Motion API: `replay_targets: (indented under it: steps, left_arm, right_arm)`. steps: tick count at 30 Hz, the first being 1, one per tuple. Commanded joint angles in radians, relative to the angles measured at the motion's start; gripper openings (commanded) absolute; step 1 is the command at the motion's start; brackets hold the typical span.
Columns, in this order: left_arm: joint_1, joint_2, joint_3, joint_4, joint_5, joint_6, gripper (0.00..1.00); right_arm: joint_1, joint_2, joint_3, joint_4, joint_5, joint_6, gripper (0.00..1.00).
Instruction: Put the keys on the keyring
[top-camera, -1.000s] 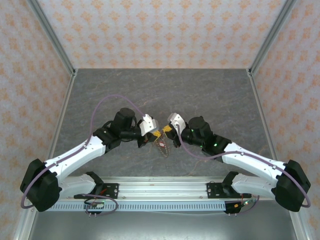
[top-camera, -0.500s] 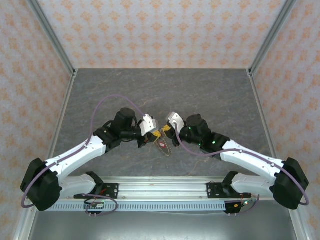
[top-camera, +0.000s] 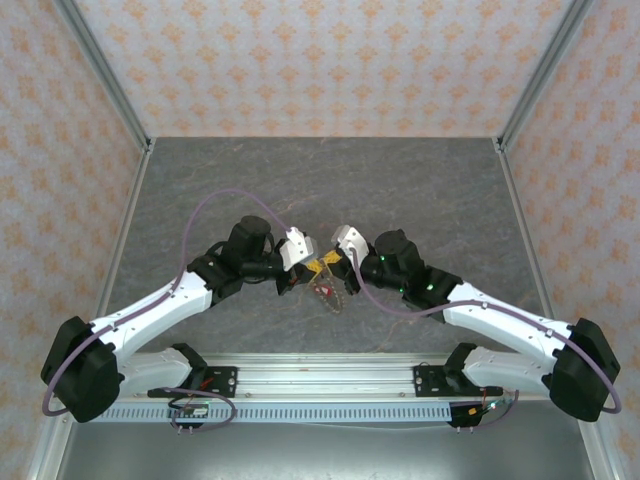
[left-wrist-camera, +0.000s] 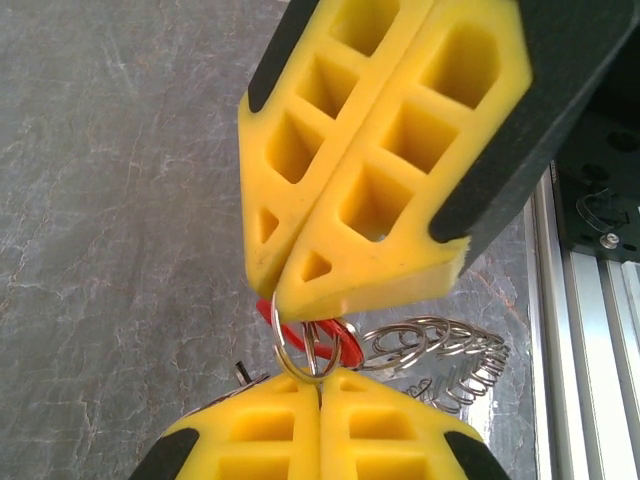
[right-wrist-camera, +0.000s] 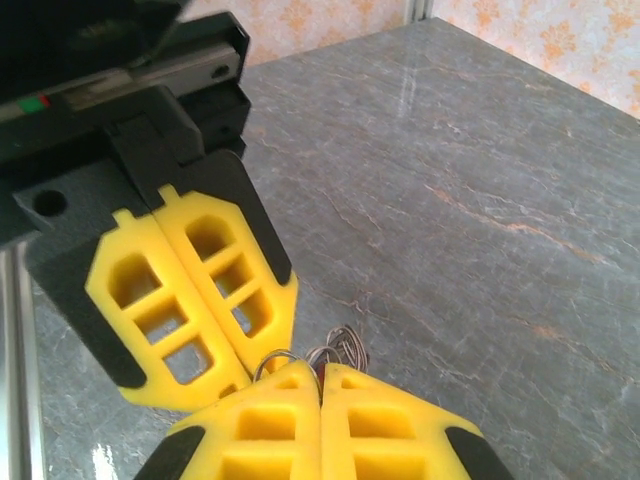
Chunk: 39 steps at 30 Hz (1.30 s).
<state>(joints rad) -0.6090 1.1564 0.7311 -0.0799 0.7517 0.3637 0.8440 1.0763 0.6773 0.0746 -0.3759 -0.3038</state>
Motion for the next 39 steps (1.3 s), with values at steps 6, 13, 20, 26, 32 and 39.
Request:
replay_targets:
  steps: [6, 13, 20, 26, 32, 39]
  left_arm:
    - [-0.011, -0.052, -0.004, 0.063, -0.027, -0.003, 0.00]
    - [-0.011, -0.054, -0.015, 0.053, -0.058, 0.010, 0.00]
    - [-0.011, -0.059, -0.007, 0.046, -0.063, 0.014, 0.00]
    - [-0.011, -0.076, -0.007, 0.039, -0.076, 0.025, 0.00]
    - [-0.011, -0.086, -0.003, 0.029, -0.075, 0.030, 0.00]
    - [-0.011, -0.104, -0.006, 0.019, -0.078, 0.032, 0.00]
  right_arm:
    - [0.000, -0.087, -0.032, -0.002, 0.179, 0.010, 0.00]
    - [0.000, -0.231, -0.082, -0.055, 0.243, 0.066, 0.00]
    - [0.000, -0.254, -0.080, -0.259, 0.493, 0.147, 0.00]
    - [-0.042, -0.123, 0.003, -0.545, 0.498, 0.393, 0.00]
    - [-0.104, 0.102, 0.072, -0.602, 0.322, 0.538, 0.00]
    - [-0.153, 0.284, 0.134, -0.566, 0.233, 0.569, 0.00]
